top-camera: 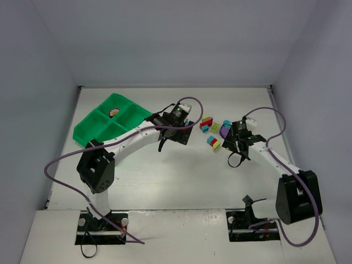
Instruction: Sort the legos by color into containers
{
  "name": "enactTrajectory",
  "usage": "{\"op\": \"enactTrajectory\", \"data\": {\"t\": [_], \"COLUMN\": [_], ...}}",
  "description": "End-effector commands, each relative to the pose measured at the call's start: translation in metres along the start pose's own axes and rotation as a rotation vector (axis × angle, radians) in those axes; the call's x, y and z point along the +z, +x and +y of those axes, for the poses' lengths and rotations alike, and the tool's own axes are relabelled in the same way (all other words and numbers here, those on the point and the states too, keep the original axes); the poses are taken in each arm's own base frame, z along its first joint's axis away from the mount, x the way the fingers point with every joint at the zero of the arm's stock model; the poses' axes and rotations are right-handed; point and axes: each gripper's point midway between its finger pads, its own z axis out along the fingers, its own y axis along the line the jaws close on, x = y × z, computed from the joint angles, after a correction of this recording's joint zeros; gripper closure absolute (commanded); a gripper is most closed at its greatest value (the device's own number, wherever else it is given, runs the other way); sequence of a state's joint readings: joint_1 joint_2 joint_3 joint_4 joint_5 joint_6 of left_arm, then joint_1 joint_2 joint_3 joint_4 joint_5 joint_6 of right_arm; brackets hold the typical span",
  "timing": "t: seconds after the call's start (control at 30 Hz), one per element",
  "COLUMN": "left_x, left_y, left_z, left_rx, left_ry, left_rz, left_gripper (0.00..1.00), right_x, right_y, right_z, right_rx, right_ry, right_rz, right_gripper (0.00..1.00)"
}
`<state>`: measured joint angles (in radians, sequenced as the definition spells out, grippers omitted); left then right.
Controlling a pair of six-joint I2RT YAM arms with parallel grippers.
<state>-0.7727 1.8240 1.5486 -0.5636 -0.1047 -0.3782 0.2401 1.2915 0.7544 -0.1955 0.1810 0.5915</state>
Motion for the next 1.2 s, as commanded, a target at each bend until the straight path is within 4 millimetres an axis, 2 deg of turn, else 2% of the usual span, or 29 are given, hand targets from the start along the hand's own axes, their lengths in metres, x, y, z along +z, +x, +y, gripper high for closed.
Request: {"op": "enactTrajectory", "data": {"t": [0.0, 0.17, 0.37, 0.7, 0.93, 1.1, 1.17], "left_x": [-0.034, -0.042, -0.047, -0.052, -0.055, -0.055, -0.054], "left_y": [-0.027, -0.025, -0.021, -0.013, -0.013, -0.013, -0.013], "left_z": [0.006, 0.016, 0.028, 0.043, 0.05, 0.053, 0.054], "left_rx": [-0.042, -0.052, -0.068, -0.077, -0.082, -0.09, -0.094], "left_ry": [-0.003, -0.017, -0.031, -0.05, -0.059, -0.062, -0.062], "left_rz": [-0.112, -0.122, -0.125, -0.117, -0.12, -0.117, -0.115], "left_gripper": [0.18, 0.18, 0.18, 0.18, 0.18, 0.18, 0.18], "right_x": [0.019, 0.045, 0.065, 0.078, 0.085, 0.09, 0.093], "right_y": [-0.019, -0.02, -0.026, -0.03, -0.038, -0.036, -0.035], "right_z": [-0.003, -0.002, 0.006, 0.016, 0.013, 0.012, 0.011], "right_rx": [0.077, 0.09, 0.053, 0.004, -0.013, -0.005, -0.006], "right_ry": [0.065, 0.077, 0.073, 0.023, 0.018, 0.031, 0.036], "right_rz": [-0.05, -0.023, -0.015, -0.023, -0.043, -0.033, -0.029], "right_gripper": [0.45, 0.45, 0.45, 0.44, 0.45, 0.43, 0.47]}}
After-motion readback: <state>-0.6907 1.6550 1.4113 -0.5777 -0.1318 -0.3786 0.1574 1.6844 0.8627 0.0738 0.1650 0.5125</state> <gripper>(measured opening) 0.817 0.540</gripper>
